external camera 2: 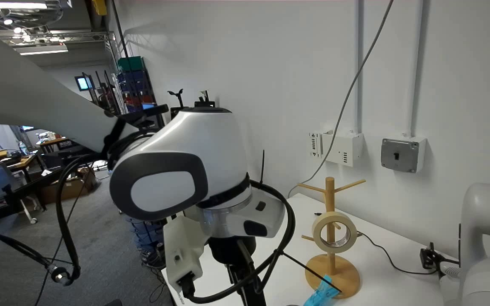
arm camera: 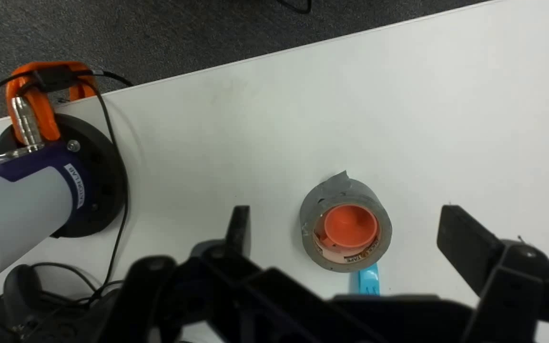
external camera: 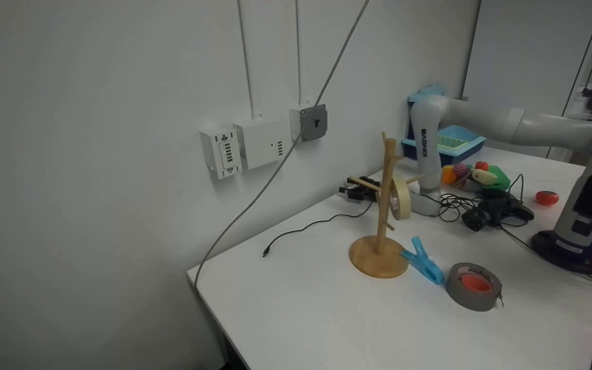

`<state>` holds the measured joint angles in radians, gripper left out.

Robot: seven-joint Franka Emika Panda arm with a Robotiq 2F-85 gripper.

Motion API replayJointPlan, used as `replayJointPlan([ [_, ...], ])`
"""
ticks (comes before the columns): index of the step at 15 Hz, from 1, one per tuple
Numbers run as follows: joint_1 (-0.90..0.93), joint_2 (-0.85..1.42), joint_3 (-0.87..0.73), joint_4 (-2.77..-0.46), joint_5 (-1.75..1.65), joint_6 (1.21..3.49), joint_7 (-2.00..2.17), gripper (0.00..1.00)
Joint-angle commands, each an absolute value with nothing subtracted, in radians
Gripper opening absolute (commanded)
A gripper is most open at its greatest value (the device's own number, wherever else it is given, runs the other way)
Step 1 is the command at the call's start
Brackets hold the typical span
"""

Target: Pick up the gray masking tape and hang it on the object

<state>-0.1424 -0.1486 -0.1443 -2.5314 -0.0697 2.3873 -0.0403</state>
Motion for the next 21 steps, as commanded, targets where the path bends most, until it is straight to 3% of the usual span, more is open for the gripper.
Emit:
replayJointPlan([
  [1, -0.142, -0.093, -0.163, -2.530, -0.023, 2.454, -0.121, 1.00],
  [21, -0.166, 0.374, -0.104, -2.294, 0.059, 2.741, -0.193, 1.00],
])
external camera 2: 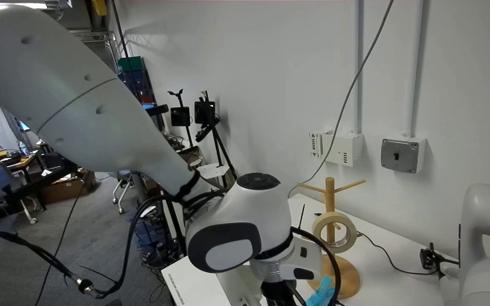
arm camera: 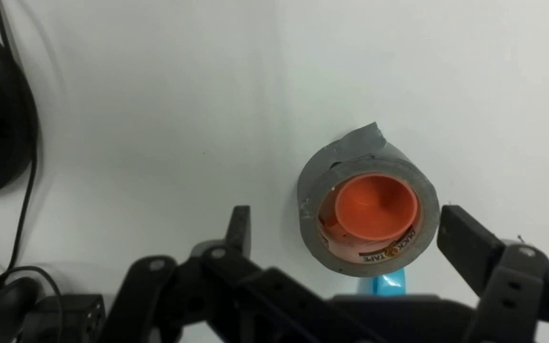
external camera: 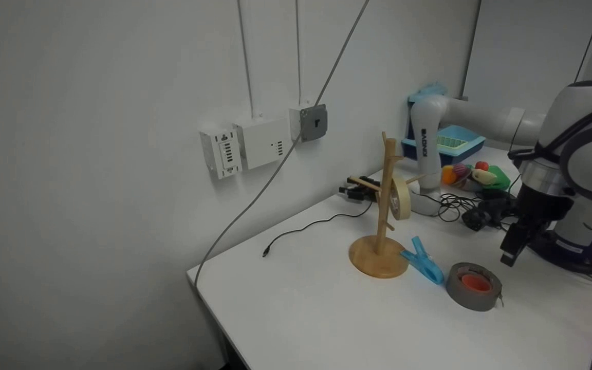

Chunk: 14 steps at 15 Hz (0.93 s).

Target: Pick up the gray masking tape and hang it on the object

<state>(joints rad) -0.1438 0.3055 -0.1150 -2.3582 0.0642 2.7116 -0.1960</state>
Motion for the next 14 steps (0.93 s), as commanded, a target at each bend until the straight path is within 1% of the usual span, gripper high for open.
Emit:
replayJointPlan([
  [1, -0.169, 0.375, -0.097, -2.283, 0.067, 2.727, -0.193, 1.00],
  [2, -0.160, 0.340, -0.102, -2.326, 0.052, 2.718, -0.184, 1.00],
  [14, -0.181, 0.435, -0.120, -2.296, 0.014, 2.755, -0.196, 1.00],
])
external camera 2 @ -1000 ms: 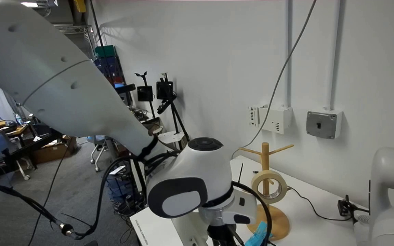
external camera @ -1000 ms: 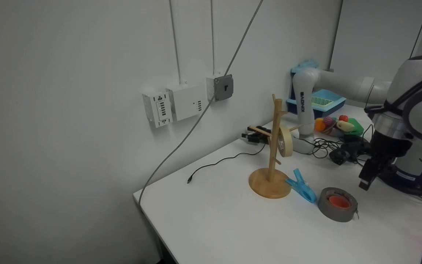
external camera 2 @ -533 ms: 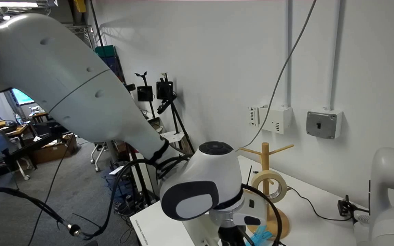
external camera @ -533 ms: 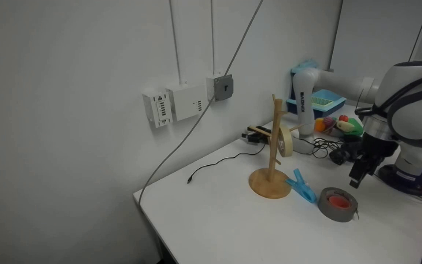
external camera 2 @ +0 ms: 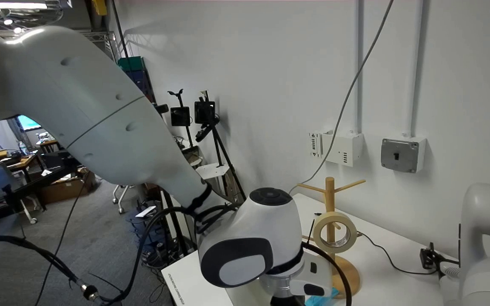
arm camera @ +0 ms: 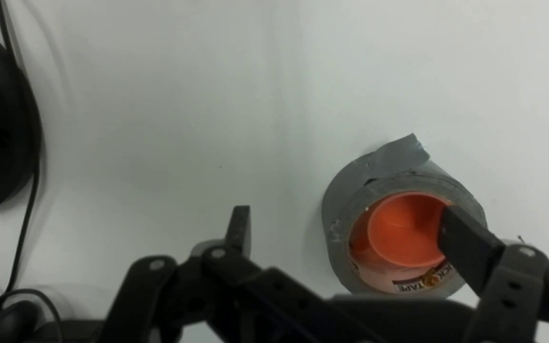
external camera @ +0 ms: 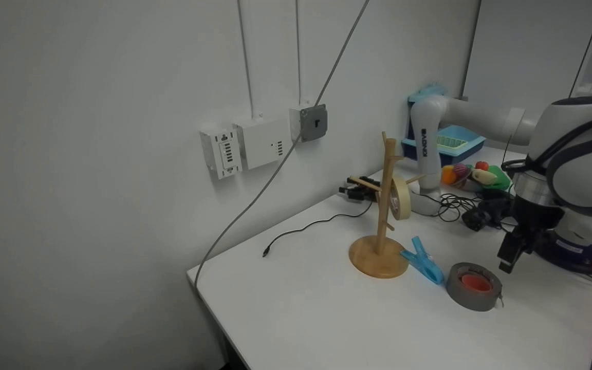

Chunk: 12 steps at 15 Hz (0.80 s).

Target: Pick up the gray masking tape and hang it on the object

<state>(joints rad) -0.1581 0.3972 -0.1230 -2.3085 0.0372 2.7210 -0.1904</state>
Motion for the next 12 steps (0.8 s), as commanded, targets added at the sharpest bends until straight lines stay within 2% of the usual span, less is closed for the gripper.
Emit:
replayJointPlan([
  [1, -0.185, 0.447, -0.120, -2.289, 0.009, 2.759, -0.199, 1.00],
  [12, -0.201, 0.591, -0.121, -2.169, -0.033, 2.836, -0.193, 1.00],
])
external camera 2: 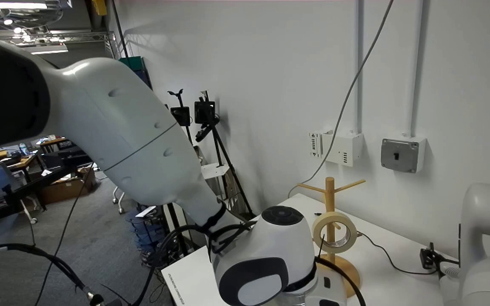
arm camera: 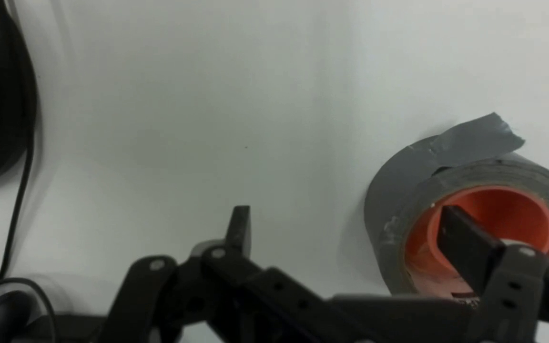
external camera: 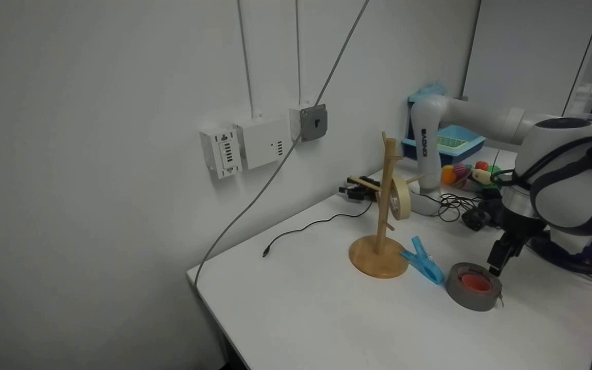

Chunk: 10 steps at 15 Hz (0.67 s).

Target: Pick up the gray masking tape and hang it on the object

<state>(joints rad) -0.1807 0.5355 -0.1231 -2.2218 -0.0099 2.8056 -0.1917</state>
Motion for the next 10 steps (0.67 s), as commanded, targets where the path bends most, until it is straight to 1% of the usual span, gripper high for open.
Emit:
replayJointPlan([
  [1, -0.204, 0.604, -0.119, -2.157, -0.032, 2.837, -0.194, 1.00],
  [10, -0.215, 0.674, -0.105, -2.070, -0.026, 2.826, -0.193, 1.00],
])
